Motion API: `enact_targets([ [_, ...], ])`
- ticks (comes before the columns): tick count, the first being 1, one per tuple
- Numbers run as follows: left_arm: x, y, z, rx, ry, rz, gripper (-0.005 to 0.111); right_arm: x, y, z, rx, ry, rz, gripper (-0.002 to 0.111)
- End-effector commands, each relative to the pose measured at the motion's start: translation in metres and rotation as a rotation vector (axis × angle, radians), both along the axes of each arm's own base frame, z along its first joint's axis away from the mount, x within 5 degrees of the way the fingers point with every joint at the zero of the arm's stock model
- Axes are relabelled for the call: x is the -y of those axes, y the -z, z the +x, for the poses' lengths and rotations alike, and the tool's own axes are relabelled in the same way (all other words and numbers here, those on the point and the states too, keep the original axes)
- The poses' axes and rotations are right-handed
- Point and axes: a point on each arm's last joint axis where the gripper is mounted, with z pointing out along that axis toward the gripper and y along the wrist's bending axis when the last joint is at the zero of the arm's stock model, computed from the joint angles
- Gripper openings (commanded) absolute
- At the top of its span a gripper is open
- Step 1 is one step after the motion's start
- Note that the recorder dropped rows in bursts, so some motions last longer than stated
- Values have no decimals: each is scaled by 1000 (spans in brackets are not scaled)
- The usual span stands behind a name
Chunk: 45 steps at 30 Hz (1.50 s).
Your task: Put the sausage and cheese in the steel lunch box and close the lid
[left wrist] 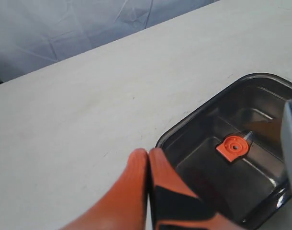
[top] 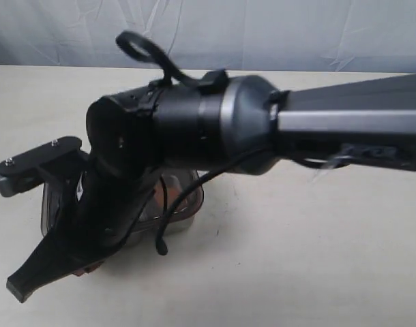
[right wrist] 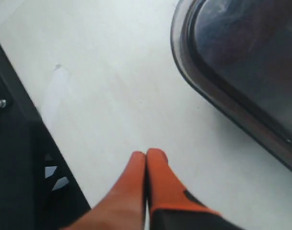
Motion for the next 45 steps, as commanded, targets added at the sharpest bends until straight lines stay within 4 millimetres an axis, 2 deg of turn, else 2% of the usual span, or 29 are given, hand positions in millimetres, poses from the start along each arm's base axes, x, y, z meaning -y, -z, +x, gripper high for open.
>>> enact_targets([
  [1,19,10,16,-17,52,94,0,19,-39,9,133,36,13,-1],
  [3,30,19,26,-47,72,162,0,26,-42,24,207,96,-16,-1],
  [4,41,30,37,-73,95,230,0,33,-40,38,259,128,-55,-1],
  [7,62,56,60,-103,138,389,0,40,-27,65,289,178,-76,-1],
  [8,70,72,70,-135,131,450,0,43,-20,77,284,204,-90,-1],
  [12,88,112,81,-264,194,519,0,49,-3,91,268,220,-158,-1],
  [15,91,130,78,-386,175,505,0,49,17,93,244,206,-233,-1],
  [22,88,136,70,-505,172,522,0,42,68,97,199,189,-321,-1],
  [25,88,140,68,-540,179,521,0,41,68,97,201,190,-315,-1],
  [31,96,167,70,-622,207,545,0,40,68,98,204,202,-300,-1],
  [36,100,185,70,-669,228,558,0,39,77,98,189,205,-315,-1],
  [42,103,187,71,-662,250,542,0,41,92,95,146,205,-368,-1],
  [45,102,186,71,-660,249,545,0,41,92,95,140,213,-377,-1],
])
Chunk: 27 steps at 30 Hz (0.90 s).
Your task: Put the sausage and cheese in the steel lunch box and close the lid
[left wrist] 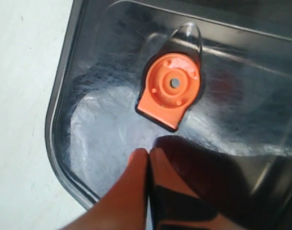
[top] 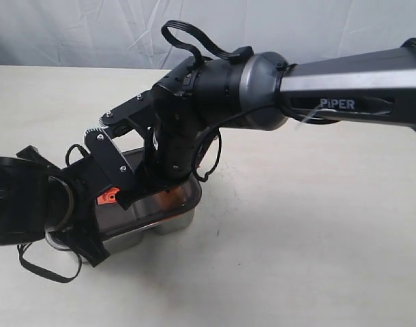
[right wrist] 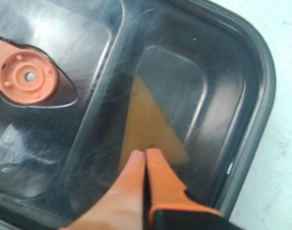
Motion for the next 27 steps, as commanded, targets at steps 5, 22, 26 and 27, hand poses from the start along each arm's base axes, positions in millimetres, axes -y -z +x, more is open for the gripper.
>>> enact_targets([
  [5,5,24,-12,-128,-43,-89,0,6,16,-6,-74,65,-48,-1],
  [22,2,-27,-11,27,-39,-217,0,16,-33,-7,11,64,-5,-1],
  [26,-1,-37,-12,55,-39,-244,0,17,-39,-8,14,67,2,-1],
  [27,-2,-39,-13,62,-40,-248,0,18,-39,-8,13,67,-2,-1],
])
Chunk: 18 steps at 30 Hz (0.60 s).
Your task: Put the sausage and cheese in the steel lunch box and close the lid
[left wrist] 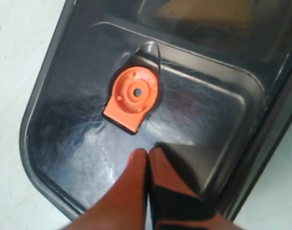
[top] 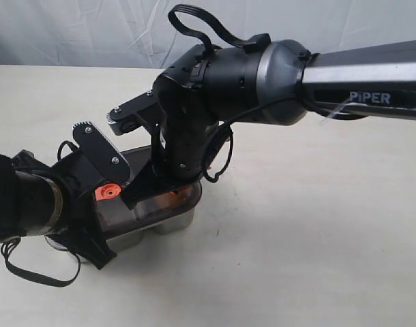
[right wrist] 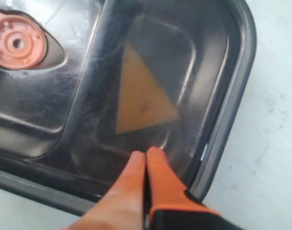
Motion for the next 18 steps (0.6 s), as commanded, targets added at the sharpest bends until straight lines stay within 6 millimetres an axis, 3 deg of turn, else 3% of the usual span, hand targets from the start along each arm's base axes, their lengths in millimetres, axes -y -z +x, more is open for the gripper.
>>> enact_targets([
  [1,-2,-9,-4,17,-17,-42,0,4,-6,-2,-1,0,-18,-1],
  [18,3,-11,-17,-108,-1,-144,0,6,-4,-7,-53,15,-34,-1],
])
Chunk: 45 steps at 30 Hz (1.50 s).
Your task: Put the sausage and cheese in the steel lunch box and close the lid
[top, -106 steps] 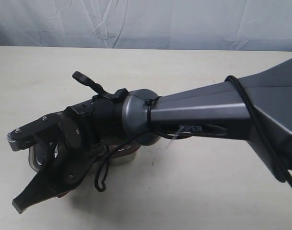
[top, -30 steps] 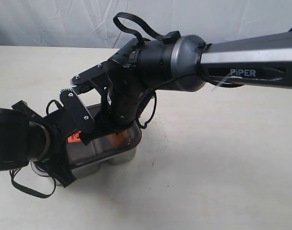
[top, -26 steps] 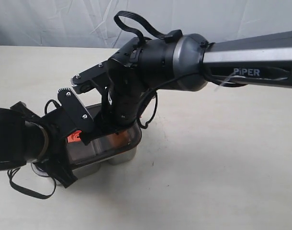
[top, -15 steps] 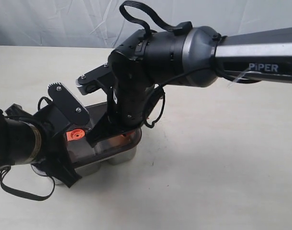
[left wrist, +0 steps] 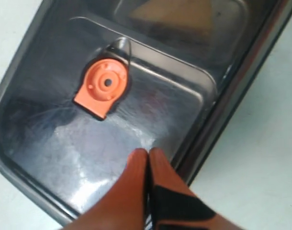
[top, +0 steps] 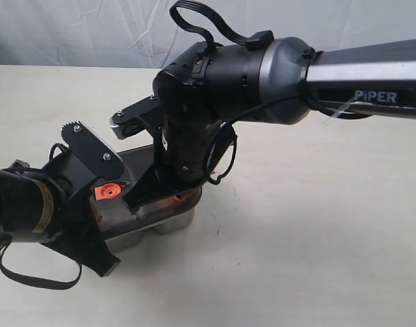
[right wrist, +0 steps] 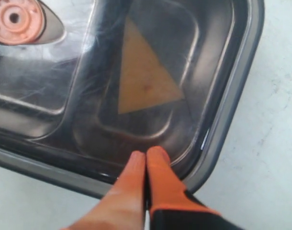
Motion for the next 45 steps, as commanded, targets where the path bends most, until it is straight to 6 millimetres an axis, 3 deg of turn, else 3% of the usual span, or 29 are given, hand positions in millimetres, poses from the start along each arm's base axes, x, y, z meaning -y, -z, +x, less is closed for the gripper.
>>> enact_targets([
  [1,3,1,-5,-33,45,-25,0,2,-2,-4,-23,4,0,-1],
  [18,5,23,-5,-92,50,16,0,-6,59,-7,-181,-8,-109,-1],
  [25,6,22,-3,-62,81,12,0,-6,57,-5,-153,-23,-100,-1],
  [32,11,9,2,-7,101,-7,0,0,13,1,-13,-4,-40,-1],
  [39,5,-37,4,126,94,-52,0,16,-45,-3,93,28,37,-1],
  [45,-19,-76,-14,204,31,-117,0,42,-96,-12,164,104,76,-1],
])
